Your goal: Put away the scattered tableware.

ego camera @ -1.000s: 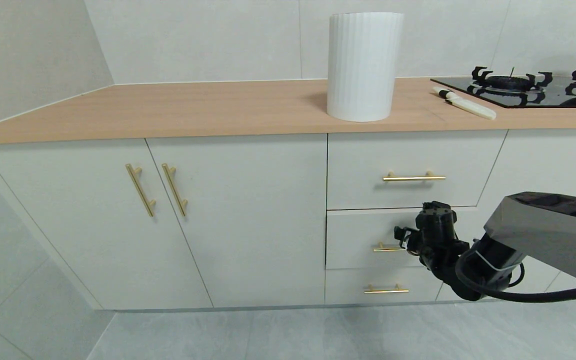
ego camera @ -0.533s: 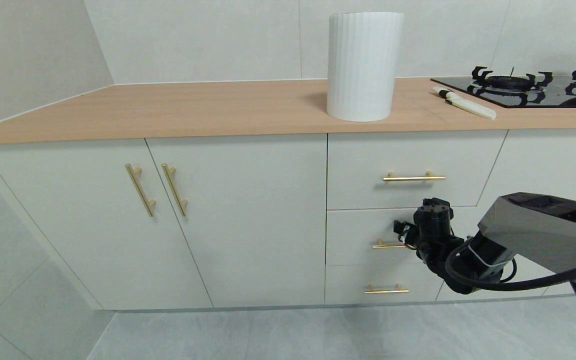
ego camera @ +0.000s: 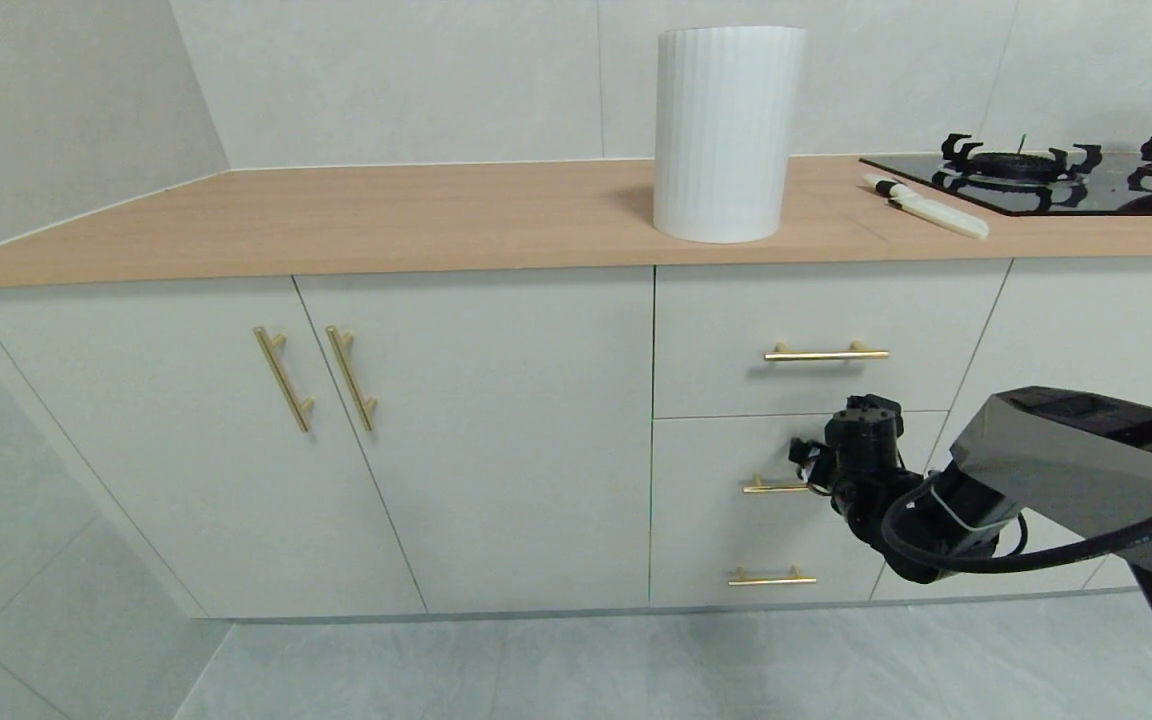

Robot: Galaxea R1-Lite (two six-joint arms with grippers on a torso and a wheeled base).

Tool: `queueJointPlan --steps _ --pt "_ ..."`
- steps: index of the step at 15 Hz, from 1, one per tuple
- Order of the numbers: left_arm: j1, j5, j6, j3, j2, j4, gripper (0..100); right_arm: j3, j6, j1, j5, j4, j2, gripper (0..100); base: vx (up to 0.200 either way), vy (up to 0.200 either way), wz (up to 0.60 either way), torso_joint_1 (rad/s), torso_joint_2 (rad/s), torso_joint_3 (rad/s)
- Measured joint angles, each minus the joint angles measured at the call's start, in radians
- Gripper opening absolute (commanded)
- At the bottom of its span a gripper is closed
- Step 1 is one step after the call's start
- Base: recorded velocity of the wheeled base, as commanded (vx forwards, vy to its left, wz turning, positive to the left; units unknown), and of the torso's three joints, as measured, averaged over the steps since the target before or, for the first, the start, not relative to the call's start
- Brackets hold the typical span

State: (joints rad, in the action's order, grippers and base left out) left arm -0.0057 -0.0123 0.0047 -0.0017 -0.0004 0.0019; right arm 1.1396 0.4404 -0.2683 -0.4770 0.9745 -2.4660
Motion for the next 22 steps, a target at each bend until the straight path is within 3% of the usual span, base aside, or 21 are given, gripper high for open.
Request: queueJointPlan --steps 3,5,10,18,22 --pt "0.000 0.000 0.000 0.000 0.000 -0.001 100 -0.069 -0.004 0.000 0.016 -0.009 0.047 100 0.000 0.000 0.00 0.000 0.00 0.000" --pt "0.000 0.000 0.000 0.000 0.000 0.000 100 -0.152 -0.008 -0.001 0.092 -0.059 0.137 100 0.000 0.000 0.00 0.000 0.00 0.000" --pt "0.000 0.000 0.000 0.000 0.000 0.000 100 -0.339 -0.031 -0.003 0.193 -0.312 0.536 100 0.000 0.000 0.00 0.000 0.00 0.000" --pt "0.000 0.000 0.000 0.000 0.000 0.000 100 -0.702 -0.249 -0.016 0.063 -0.399 1.225 100 0.000 0.000 0.00 0.000 0.00 0.000" --pt "0.000 0.000 0.000 0.000 0.000 0.000 100 -0.818 -0.318 0.036 0.023 -0.649 1.651 100 0.000 0.000 0.00 0.000 0.00 0.000"
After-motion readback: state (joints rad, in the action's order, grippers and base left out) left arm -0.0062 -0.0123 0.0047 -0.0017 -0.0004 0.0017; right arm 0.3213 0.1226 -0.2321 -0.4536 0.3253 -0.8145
